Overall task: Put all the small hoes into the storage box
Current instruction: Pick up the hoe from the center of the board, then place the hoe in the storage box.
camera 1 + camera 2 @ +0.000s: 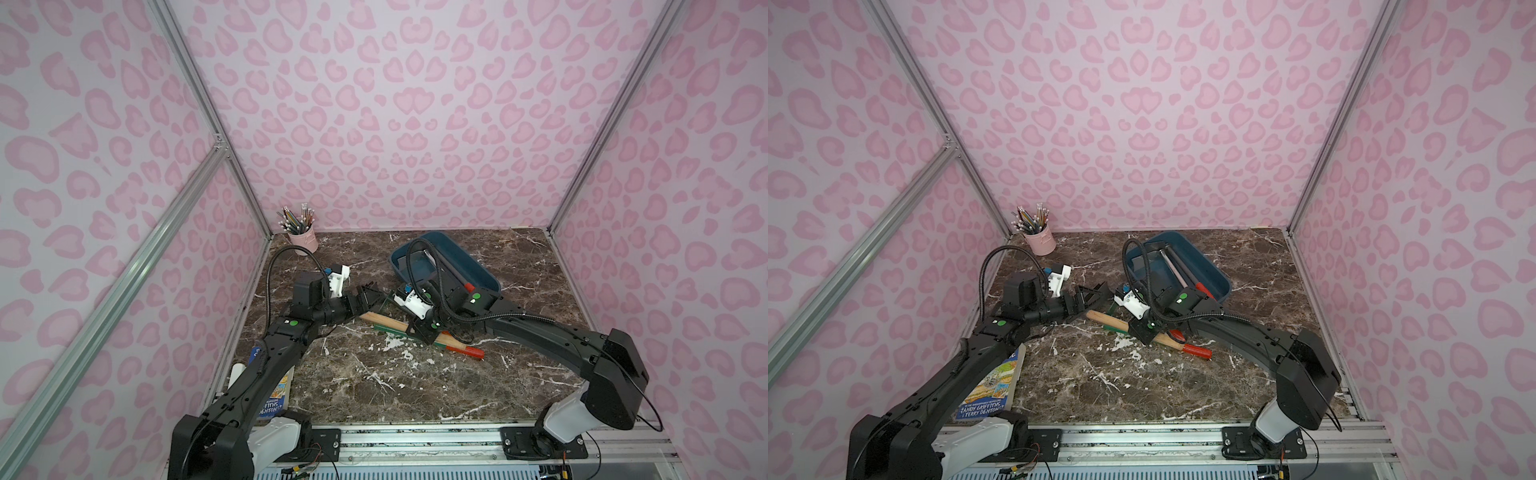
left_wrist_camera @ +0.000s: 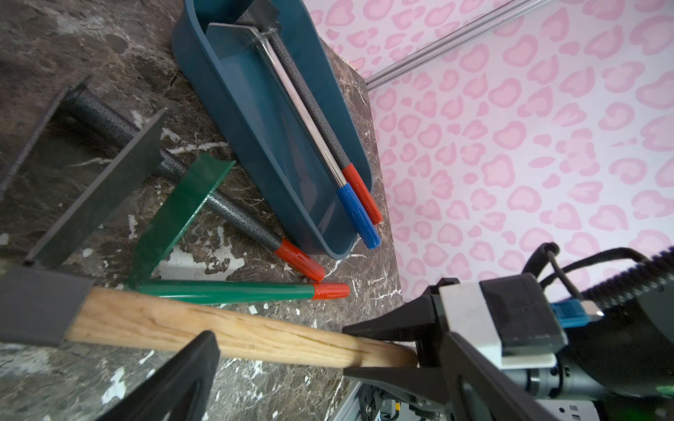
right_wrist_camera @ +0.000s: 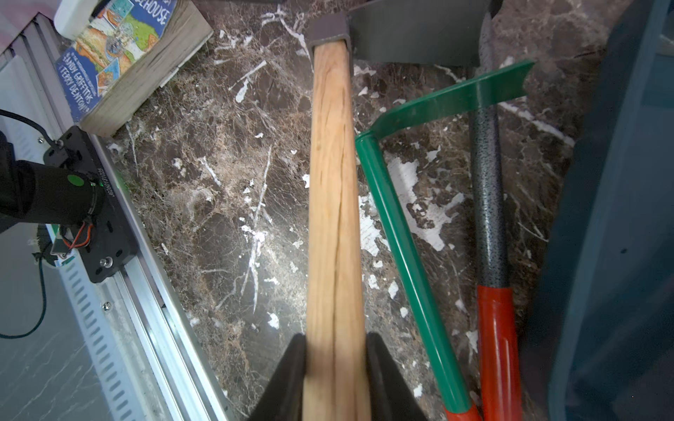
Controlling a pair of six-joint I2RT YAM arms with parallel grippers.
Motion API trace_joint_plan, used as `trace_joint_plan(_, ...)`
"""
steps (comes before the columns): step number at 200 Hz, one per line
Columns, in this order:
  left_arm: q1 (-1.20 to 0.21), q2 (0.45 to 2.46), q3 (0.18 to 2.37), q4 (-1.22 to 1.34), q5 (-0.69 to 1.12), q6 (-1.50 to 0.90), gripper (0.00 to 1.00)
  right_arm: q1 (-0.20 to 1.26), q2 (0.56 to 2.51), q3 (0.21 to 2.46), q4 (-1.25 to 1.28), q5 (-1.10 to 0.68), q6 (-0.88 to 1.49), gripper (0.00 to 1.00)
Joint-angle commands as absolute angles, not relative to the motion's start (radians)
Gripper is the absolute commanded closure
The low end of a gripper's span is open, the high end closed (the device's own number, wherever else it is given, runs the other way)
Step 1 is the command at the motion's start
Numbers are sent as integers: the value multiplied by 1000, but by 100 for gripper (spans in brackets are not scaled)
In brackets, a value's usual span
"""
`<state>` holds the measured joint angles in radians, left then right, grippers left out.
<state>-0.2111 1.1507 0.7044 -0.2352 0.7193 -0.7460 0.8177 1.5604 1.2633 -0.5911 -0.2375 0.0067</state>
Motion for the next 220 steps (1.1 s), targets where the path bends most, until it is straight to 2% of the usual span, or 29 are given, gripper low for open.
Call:
trace_joint_plan(1,-210,1151,726,-237,729,-706,1,809,1544,1292,-528,-239,-3,100)
trace_joint_plan(176,-211,1198,869,-271,647,-455,1,638,1516,1323,-438,-149,-6,100)
trace_joint_plan(220,-259,1216,877,-256,587,-396,2,581,1517,1314,-412,-130,-14,100)
